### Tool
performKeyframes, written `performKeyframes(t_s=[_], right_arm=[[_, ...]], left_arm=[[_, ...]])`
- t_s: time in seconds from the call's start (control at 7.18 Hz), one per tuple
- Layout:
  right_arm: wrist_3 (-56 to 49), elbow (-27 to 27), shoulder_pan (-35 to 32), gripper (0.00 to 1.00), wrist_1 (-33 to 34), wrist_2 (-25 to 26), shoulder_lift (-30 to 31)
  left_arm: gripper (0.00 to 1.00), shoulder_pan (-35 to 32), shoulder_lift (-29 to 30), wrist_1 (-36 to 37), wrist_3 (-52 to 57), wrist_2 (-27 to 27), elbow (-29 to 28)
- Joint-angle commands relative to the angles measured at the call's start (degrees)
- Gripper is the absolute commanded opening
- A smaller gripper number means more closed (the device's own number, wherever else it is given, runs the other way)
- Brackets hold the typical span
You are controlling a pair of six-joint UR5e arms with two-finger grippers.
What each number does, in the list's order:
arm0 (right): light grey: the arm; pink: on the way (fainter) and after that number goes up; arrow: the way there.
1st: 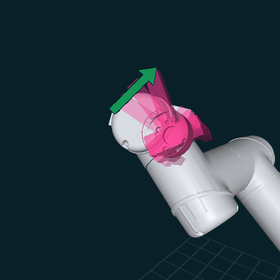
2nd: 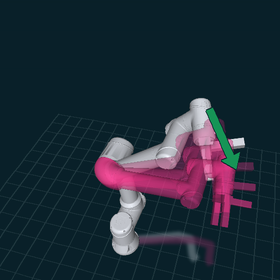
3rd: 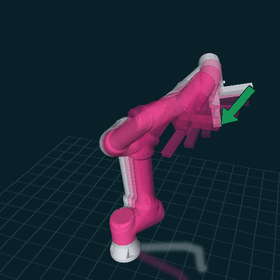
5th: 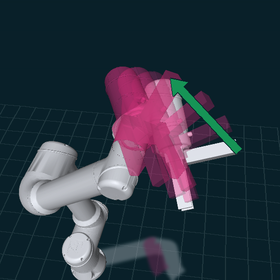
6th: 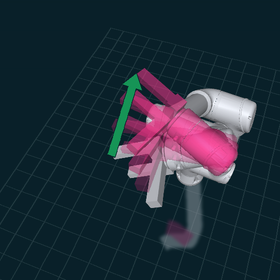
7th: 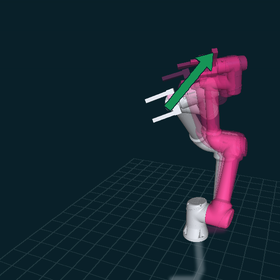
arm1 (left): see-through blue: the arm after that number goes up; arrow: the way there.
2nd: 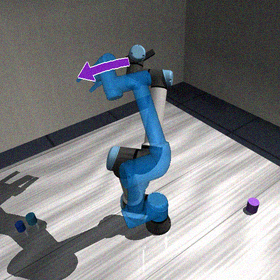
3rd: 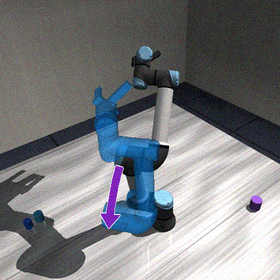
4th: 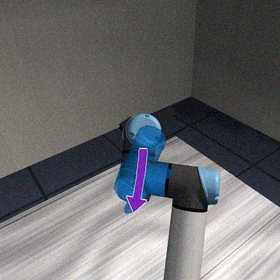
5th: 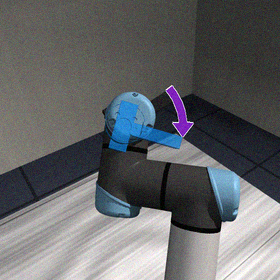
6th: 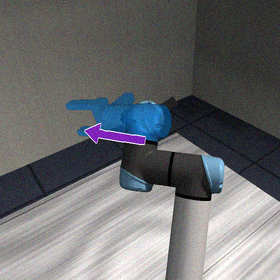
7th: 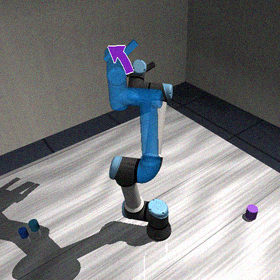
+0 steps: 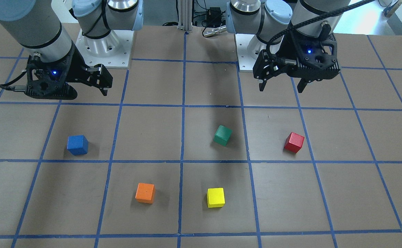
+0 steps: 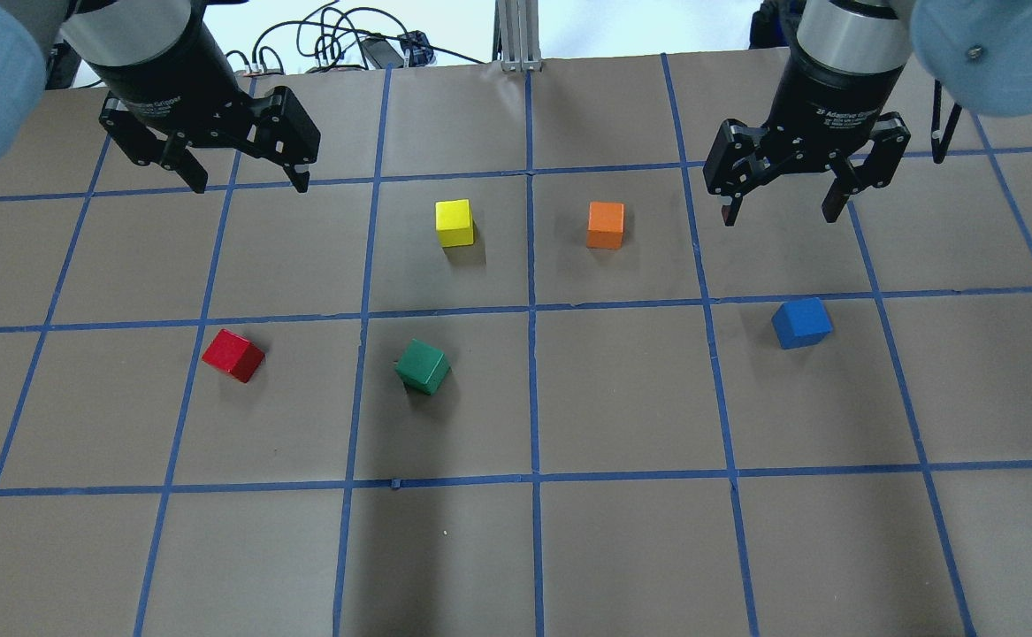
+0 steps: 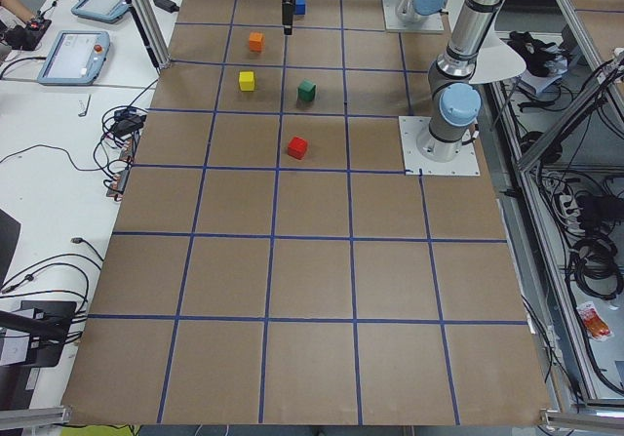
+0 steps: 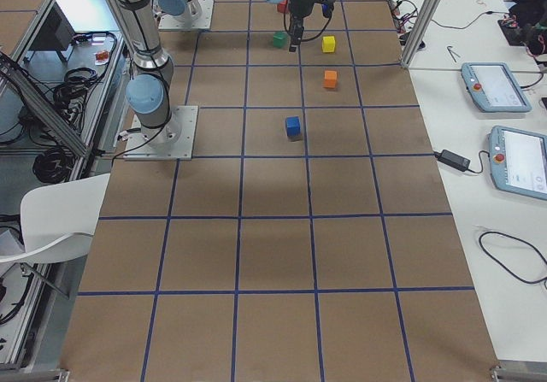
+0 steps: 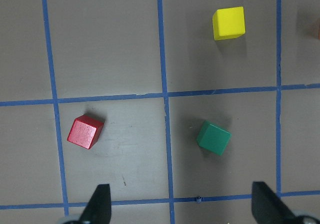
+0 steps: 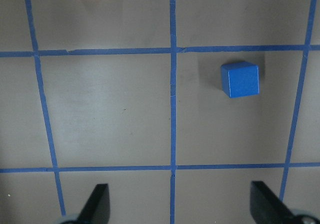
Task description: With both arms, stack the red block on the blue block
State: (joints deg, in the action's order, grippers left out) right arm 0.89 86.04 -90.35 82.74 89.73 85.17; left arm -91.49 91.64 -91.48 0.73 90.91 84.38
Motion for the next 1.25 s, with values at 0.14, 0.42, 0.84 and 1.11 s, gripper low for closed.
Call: performKeyframes(t_s=[0.14, 0.42, 0.84, 1.11], right_arm=[[-0.01, 0.00, 0.00, 1.00, -0.04, 0.00, 0.00], [-0.01, 0.09, 0.00, 1.00, -0.04, 0.00, -0.09], [-0.01, 0.09, -0.09, 1.00, 0.05, -0.08, -0.09], [-0.01, 0.26, -0.09, 1.00, 0.05, 0.00, -0.09]], left_arm=[[1.00, 0.70, -0.15, -0.53, 2.42, -0.03, 1.57], [1.00, 4.98, -0.41, -0.10, 8.48, -0.03, 4.30], [1.00, 13.59, -0.06, 1.12, 24.36, -0.29, 10.95], [1.00, 16.16, 0.12, 12.93, 28.52, -0.21, 21.03]])
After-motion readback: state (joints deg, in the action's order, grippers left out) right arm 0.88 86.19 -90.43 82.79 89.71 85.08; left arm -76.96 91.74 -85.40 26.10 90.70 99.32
